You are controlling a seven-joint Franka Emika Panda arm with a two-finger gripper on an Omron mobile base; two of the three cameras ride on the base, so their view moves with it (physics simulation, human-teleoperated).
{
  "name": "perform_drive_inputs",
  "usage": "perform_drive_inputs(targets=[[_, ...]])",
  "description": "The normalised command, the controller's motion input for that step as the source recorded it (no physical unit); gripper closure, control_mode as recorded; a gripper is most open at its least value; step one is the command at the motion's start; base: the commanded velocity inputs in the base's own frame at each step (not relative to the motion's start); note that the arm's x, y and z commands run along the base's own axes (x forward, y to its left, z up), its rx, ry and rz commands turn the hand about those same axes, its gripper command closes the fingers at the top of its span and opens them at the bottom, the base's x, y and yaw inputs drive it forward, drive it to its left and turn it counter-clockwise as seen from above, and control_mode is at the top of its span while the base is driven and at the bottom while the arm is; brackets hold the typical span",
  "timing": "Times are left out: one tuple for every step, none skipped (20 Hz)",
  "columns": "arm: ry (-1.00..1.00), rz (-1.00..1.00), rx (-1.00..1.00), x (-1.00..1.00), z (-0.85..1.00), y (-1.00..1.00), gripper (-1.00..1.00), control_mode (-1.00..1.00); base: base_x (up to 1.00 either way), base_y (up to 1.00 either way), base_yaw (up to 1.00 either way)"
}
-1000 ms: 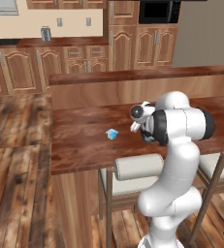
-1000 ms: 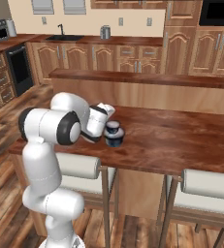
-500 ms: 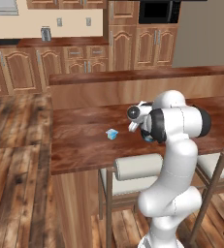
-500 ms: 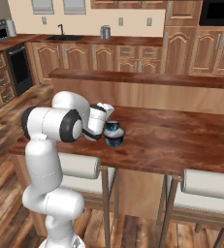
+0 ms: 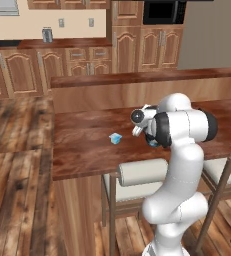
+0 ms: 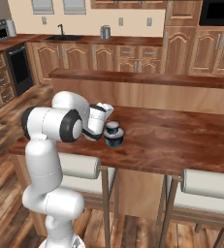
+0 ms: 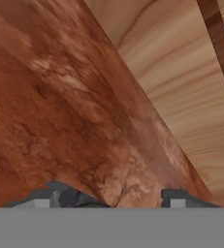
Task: Stack the yogurt containers by placing the smaller containers on top of the larger containers.
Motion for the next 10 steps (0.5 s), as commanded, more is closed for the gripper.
perform_drive_inputs(targets=[[0.00,0.00,0.00,0.00,0.09,0.00,-1.00,-1.00,0.00,0.00,0.00],[0.00,0.00,0.00,-0.09,0.24,0.00,-1.00,-1.00,0.00,0.00,0.00],[0.00,0.00,0.00,-0.11,0.35,0.00,-1.00,-1.00,0.00,0.00,0.00],[0.00,0.00,0.00,-0.16,0.45,0.00,-1.00,-1.00,0.00,0.00,0.00],[0.00,0.00,0.00,-0.21,0.54,0.06,-1.00,-1.00,0.00,0.00,0.00],[0.00,0.00,0.00,-0.22,0.55,0.11,-1.00,-1.00,0.00,0.00,0.00],[0.00,0.00,0.00,-0.25,0.62,0.16,-1.00,-1.00,0.00,0.00,0.00],[0.00,0.00,0.00,-0.26,0.67,0.20,-1.00,-1.00,0.00,0.00,0.00],[0.00,0.00,0.00,-0.30,0.68,0.22,-1.00,-1.00,0.00,0.00,0.00],[0.00,0.00,0.00,-0.29,0.68,0.24,-1.00,-1.00,0.00,0.00,0.00]])
